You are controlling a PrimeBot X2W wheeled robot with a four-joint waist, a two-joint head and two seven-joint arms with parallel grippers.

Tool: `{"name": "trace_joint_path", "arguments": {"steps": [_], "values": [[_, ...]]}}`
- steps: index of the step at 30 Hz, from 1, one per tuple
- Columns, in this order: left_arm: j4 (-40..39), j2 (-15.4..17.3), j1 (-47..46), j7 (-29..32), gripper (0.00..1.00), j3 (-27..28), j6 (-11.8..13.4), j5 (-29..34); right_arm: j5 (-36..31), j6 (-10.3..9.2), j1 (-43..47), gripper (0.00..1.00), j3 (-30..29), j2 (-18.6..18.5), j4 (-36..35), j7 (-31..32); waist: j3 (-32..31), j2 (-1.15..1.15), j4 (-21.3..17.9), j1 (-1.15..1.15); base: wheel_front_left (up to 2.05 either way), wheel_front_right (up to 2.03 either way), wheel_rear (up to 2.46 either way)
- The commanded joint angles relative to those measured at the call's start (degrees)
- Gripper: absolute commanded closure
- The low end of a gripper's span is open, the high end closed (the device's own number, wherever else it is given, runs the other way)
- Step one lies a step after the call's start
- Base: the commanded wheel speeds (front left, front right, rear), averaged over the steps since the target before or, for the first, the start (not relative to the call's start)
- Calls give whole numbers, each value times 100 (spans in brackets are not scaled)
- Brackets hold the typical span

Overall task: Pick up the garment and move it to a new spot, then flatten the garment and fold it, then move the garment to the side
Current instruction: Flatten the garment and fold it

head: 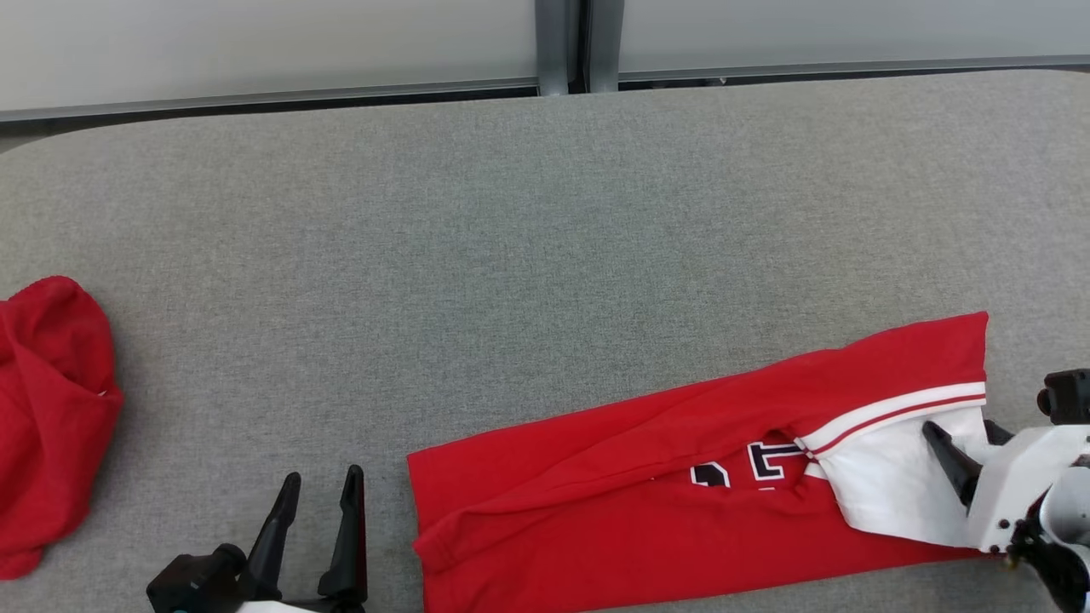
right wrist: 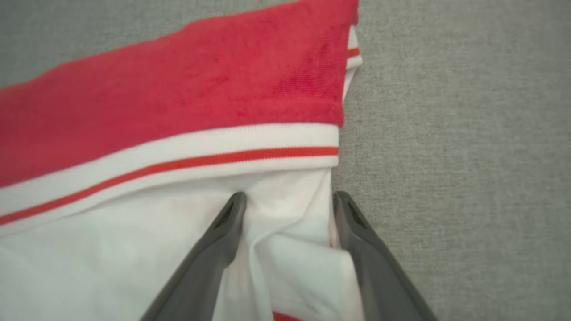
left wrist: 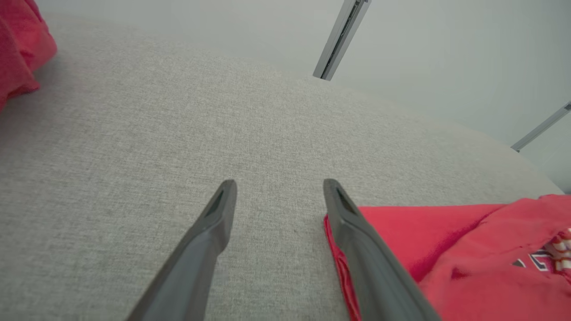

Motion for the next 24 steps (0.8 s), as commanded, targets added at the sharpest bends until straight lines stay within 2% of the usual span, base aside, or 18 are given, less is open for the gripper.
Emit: {"name": "trace_joint_path", "arguments": {"steps": [1, 3, 5, 9, 12, 15, 19, 20, 21, 24], "values": [[40, -37, -30, -24, 0, 57, -69, 84, 441, 2, 72, 100, 204, 157, -11, -21, -59, 0, 12, 0, 0, 0, 0], [111, -132, 22, -24, 0, 105, -155, 120, 915, 12, 76, 100, 226, -24, -88, -205, -147, 0, 13, 0, 0, 0, 0], [156, -220, 49, -25, 0, 165, -246, 166, 1362, 3, 35, 100, -151, -230, 20, -441, -229, 0, 11, 0, 0, 0, 0], [313, -368, 127, -24, 0, 247, -416, 235, 1798, -1, 123, 100, -610, -792, 290, -477, -355, 0, 45, 0, 0, 0, 0], [404, -481, 141, -24, 0, 311, -514, 292, 1994, -1, 262, 100, -998, -1353, 495, -448, -444, 0, 95, 0, 0, 0, 0], [475, -559, 212, -25, 0, 419, -585, 343, 2112, -1, 433, 100, -1199, -1831, 406, -382, -501, 0, 114, 0, 0, 0, 0], [572, -663, 349, -18, 0, 554, -708, 394, 2270, 5, 662, 100, -1054, -2247, -533, -117, -622, 0, 46, 0, 0, 0, 0], [586, -694, 358, -18, 0, 576, -714, 420, 2305, 5, 727, 100, -964, -2302, -879, -34, -646, 0, 22, 0, 0, 0, 0], [586, -694, 358, -18, 0, 576, -714, 420, 2305, 5, 727, 100, -964, -2302, -879, -34, -646, 0, 22, 0, 0, 0, 0], [614, -813, 373, -18, 0, 627, -760, 454, 2275, 4, 861, 100, -574, -2326, -1964, 186, -665, 0, -60, 0, 0, 0, 0]]}}
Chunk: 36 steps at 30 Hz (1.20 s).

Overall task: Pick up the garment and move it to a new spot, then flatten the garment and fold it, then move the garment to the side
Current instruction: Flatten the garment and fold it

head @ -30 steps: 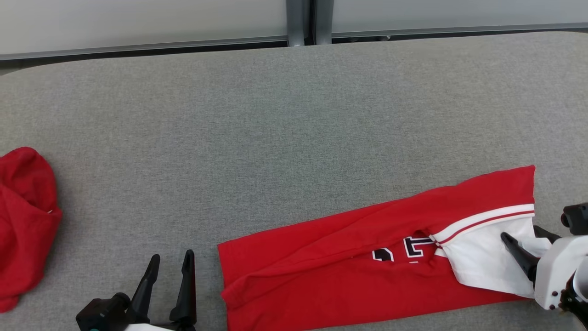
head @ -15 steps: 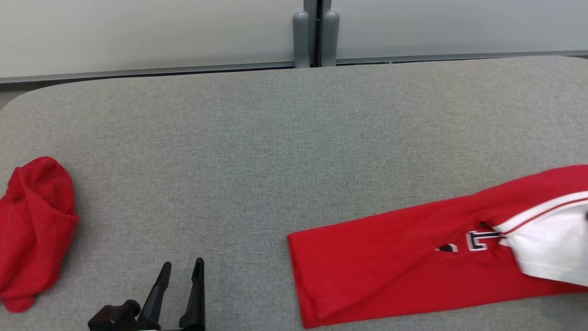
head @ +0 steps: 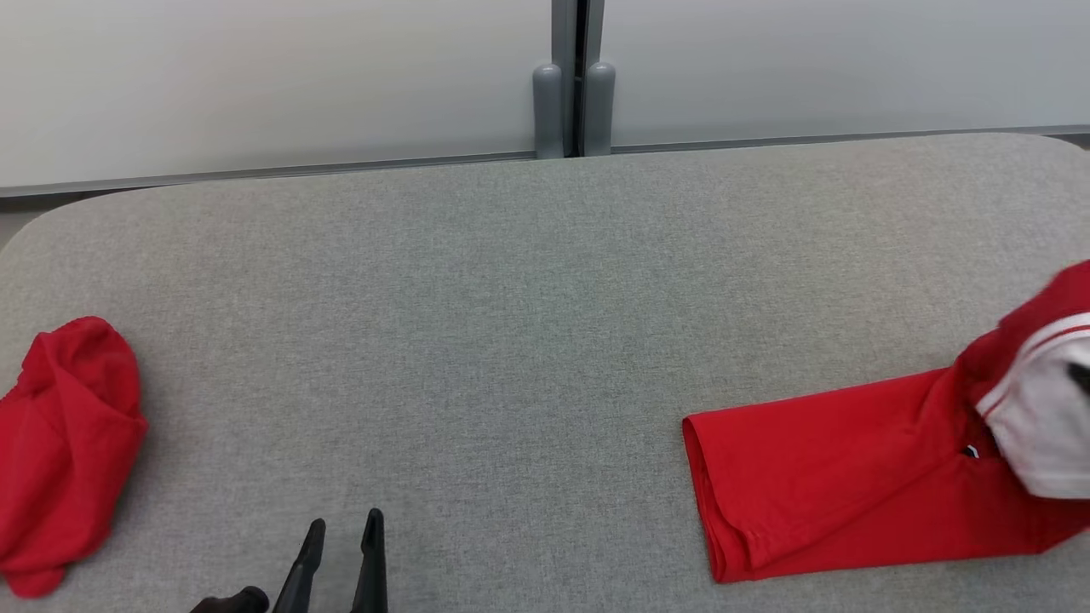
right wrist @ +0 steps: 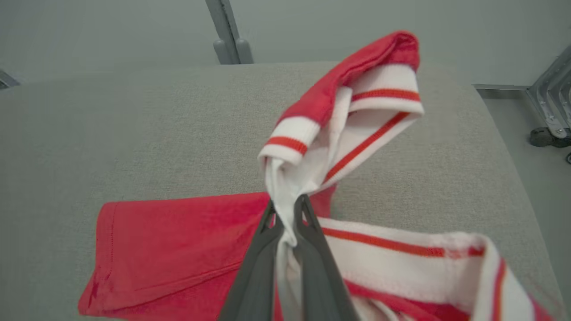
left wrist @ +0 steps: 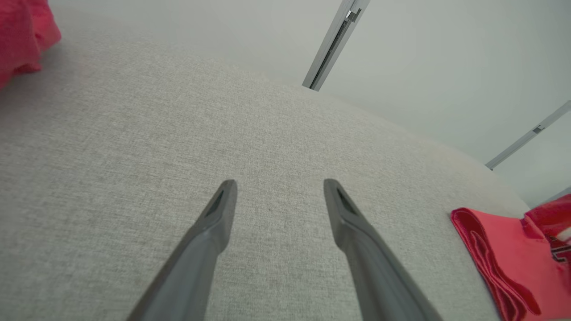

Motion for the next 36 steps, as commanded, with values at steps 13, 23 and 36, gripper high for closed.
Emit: {"name": "trace_joint_path", "arguments": {"steps": [13, 23, 36], "values": [[445, -356, -393, -8, 0, -174, -245, 214, -1305, 12, -649, 100, 2005, 2673, 45, -4, 31, 0, 85, 0, 0, 0, 0], [566, -414, -157, -8, 0, 120, -302, 178, -1901, 11, -412, 0, 2121, 2809, 122, -589, -153, 0, 268, 0, 0, 0, 0], [273, -426, 237, -8, 0, 520, -362, 434, -2808, 13, 1355, 0, -364, 2754, -1459, -2217, -741, 0, -152, 0, 0, 0, 0]]}}
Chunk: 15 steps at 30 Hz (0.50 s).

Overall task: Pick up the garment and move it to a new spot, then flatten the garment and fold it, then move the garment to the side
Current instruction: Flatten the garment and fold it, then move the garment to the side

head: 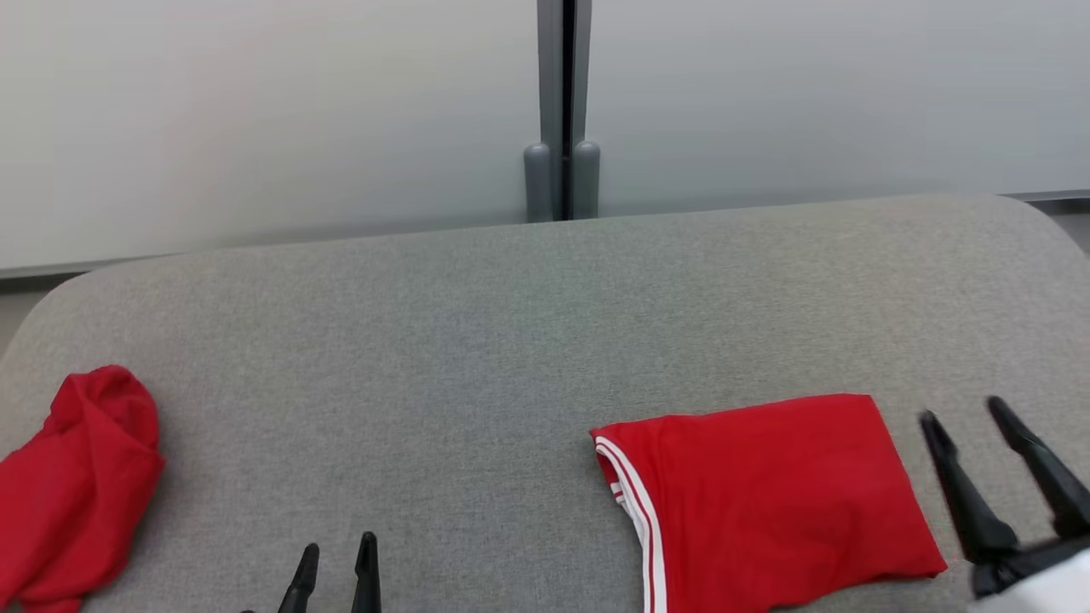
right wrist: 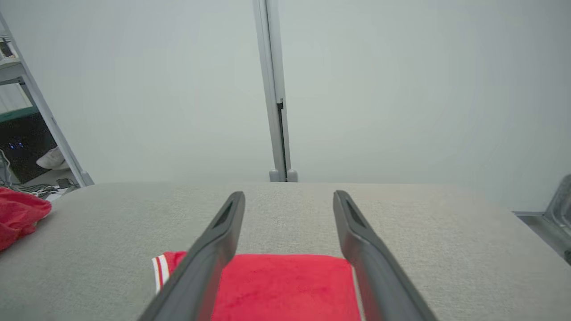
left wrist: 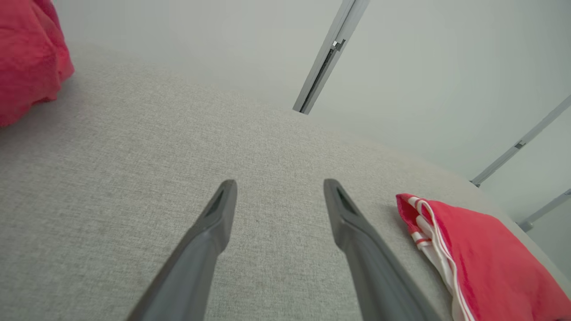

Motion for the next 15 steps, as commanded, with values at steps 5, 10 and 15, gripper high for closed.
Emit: {"name": "trace_joint_path", "arguments": {"steps": [5, 10, 15], "values": [[-245, 130, 65, -8, 0, 268, 37, 718, -1080, 10, 525, 0, -1078, 374, 1197, -1220, -193, 0, -68, 0, 0, 0, 0], [-425, 155, 167, -8, 0, 570, 45, 1471, -1763, 10, 584, 0, -1347, 625, 1888, -1419, -264, 0, 32, 0, 0, 0, 0], [-488, 66, 330, -8, 0, 787, -65, 1774, -2195, 5, 698, 0, -1740, 999, 1745, -1418, -312, 0, 92, 0, 0, 0, 0]]}}
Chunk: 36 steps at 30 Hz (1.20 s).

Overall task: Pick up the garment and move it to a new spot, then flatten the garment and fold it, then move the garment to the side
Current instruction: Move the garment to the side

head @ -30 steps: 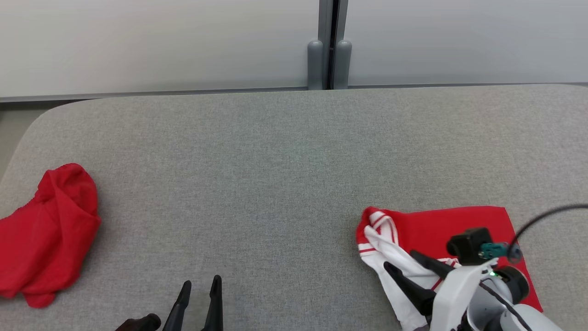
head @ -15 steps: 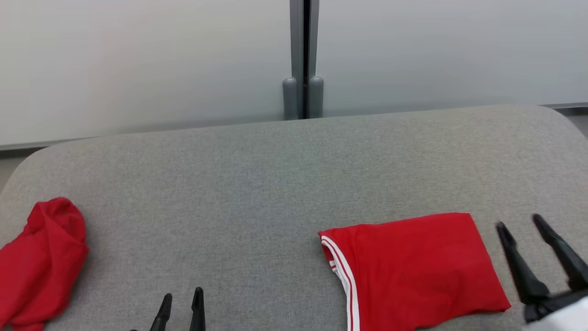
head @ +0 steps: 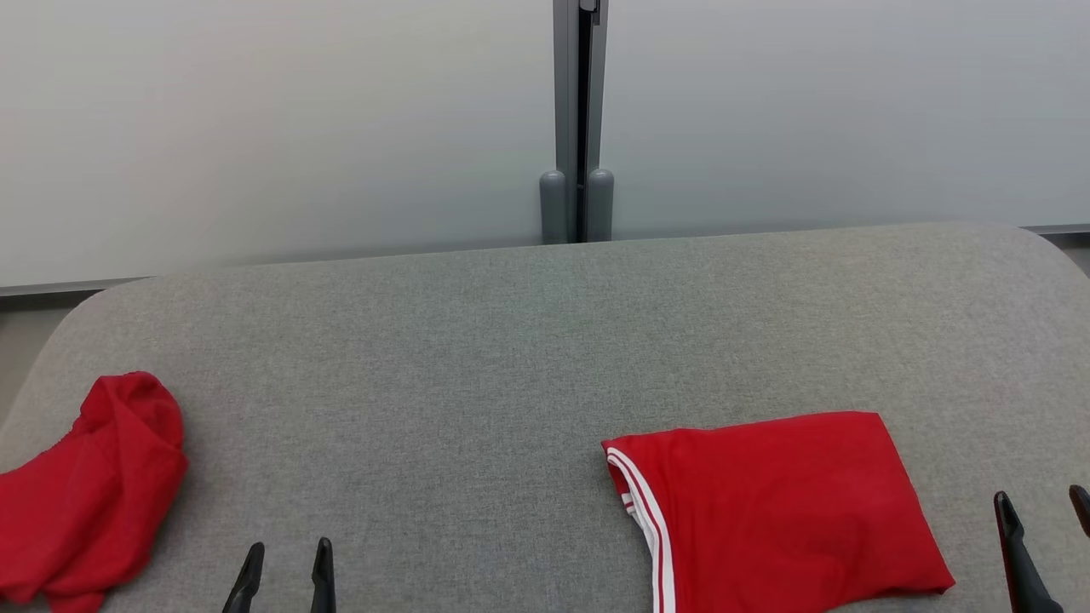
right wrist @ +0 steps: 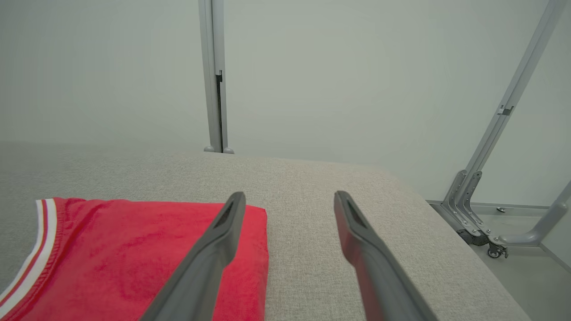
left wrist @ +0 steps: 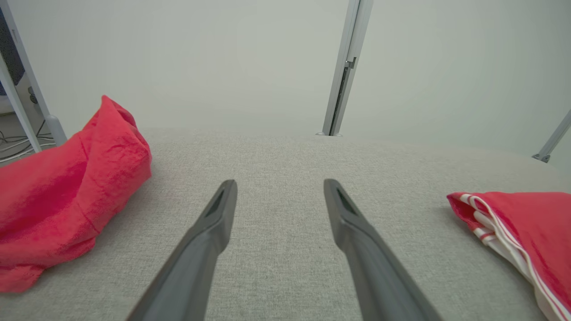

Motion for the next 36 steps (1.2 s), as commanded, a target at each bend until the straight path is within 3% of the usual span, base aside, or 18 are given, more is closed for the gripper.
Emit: {"name": "trace_joint_path", "arguments": {"steps": [1, 6, 9, 12, 16, 20, 27, 34, 35, 36], "values": [[-2, -13, 55, -8, 0, 46, -52, 59, -19, 1, 93, 0, -73, 62, 12, -30, -15, 0, 23, 0, 0, 0, 0], [50, -57, 76, -8, 0, 167, -123, 138, -139, 1, 84, 0, -37, 122, -61, -31, -38, 0, 74, 0, 0, 0, 0], [28, -72, 50, -8, 0, 227, -140, 153, 166, 1, -89, 0, 62, 140, -102, -32, -7, 0, 87, 0, 0, 0, 0], [-1, -81, 12, -8, 0, 259, -155, 160, 685, 1, -299, 0, 424, -73, 135, -32, 50, 0, 87, 0, 0, 0, 0], [-40, -85, -52, -8, 0, 178, -120, 118, 1309, 1, -805, 0, 1001, -607, 601, 732, 183, 0, 116, 0, 0, 0, 0], [-48, -85, -139, -8, 0, 18, -62, 50, 1518, 1, -1258, 0, 1364, -960, 1238, 1608, 308, 0, 204, 0, 0, 0, 0], [-151, -84, -314, -8, 0, -160, 36, 60, 1769, -1, -1913, 0, 1746, -877, 2426, 2006, 611, 0, 385, 0, 0, 0, 0], [-276, -85, -474, -8, 0, -118, 57, 137, 2406, 0, -2493, 0, 2013, -637, 3145, 2257, 1022, 0, 337, 0, 0, 0, 0], [-282, -87, -525, -8, 0, -142, 43, 162, 2550, 0, -2613, 71, 2076, -593, 3208, 2306, 1105, 0, 313, 0, 0, 0, 0], [-305, -87, -568, -8, 0, -143, 46, 177, 2716, 0, -2751, 100, 2122, -562, 3221, 2307, 1214, 0, 273, 0, 0, 0, 0]]}}
